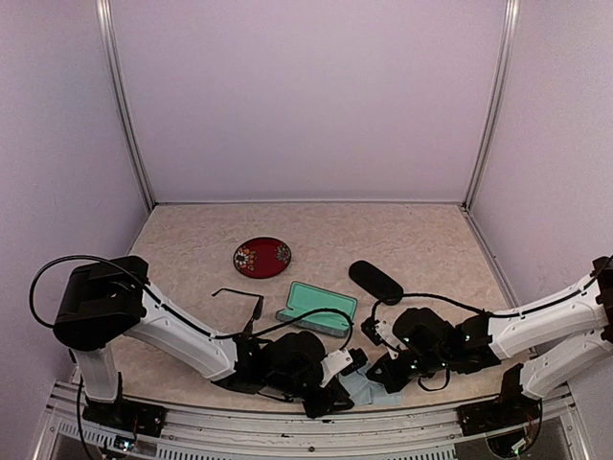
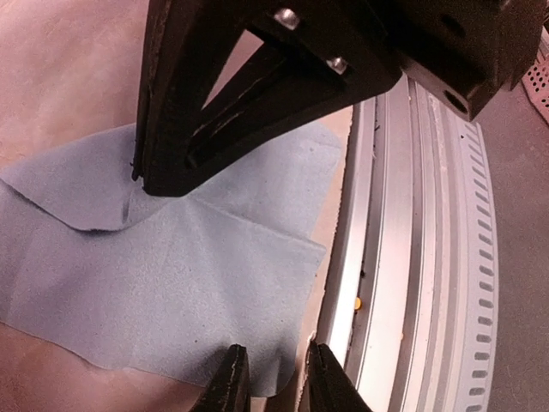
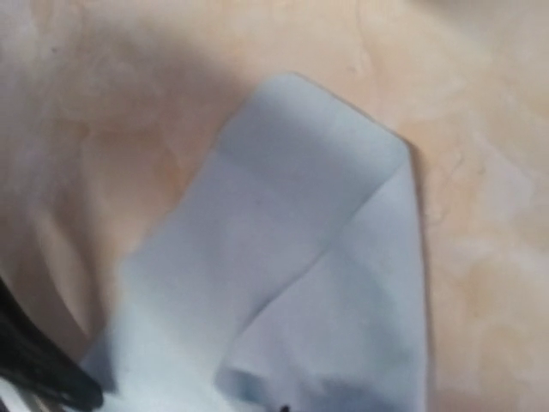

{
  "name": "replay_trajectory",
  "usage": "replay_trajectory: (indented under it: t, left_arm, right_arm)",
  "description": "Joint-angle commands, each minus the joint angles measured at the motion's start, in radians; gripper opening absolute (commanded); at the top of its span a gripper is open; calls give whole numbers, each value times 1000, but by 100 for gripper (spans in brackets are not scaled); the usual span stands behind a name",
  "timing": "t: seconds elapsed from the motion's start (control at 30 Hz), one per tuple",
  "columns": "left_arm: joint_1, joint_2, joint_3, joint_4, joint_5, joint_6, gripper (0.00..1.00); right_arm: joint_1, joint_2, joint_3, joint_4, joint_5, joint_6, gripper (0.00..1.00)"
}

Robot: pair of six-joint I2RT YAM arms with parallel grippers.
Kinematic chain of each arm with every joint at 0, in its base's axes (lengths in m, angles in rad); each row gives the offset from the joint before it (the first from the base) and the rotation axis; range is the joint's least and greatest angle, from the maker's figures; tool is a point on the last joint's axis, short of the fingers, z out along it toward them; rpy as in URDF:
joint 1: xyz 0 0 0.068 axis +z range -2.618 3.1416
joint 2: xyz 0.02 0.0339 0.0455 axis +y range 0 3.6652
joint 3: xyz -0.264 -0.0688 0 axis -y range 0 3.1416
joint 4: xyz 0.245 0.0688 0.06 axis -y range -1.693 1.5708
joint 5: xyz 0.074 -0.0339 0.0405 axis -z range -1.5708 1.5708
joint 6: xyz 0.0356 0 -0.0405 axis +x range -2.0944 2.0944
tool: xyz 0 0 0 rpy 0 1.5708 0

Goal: Organize the sunglasses
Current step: Pick up the corner of the glasses cleaning cloth from the center of the board.

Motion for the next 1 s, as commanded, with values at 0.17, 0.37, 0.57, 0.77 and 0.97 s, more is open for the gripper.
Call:
replay_trajectory:
  t: [0.17,0.37,0.57,0.77,0.97]
  left_arm:
    - [-30,-1,-28,-87,26,-23,20]
    - [-31,-24,-50,-117,4,-34,19]
    - [-30,-46,-65,-152,-33,-32,18]
    - [-29,-69,-75,-145,-30,-32,18]
    - [-21,-120,-70,-105,-41,-28,35]
  right_arm:
    - [-8,-75,-46,18,-23,33,0]
    - [-8,-108,-58,4,-23,39,0]
    - [-8,-142,-52,-9,-11,31,0]
    - [-19,-150,-37,-72,13,30,0]
    - [-36,-170,-42,-111,16,17,0]
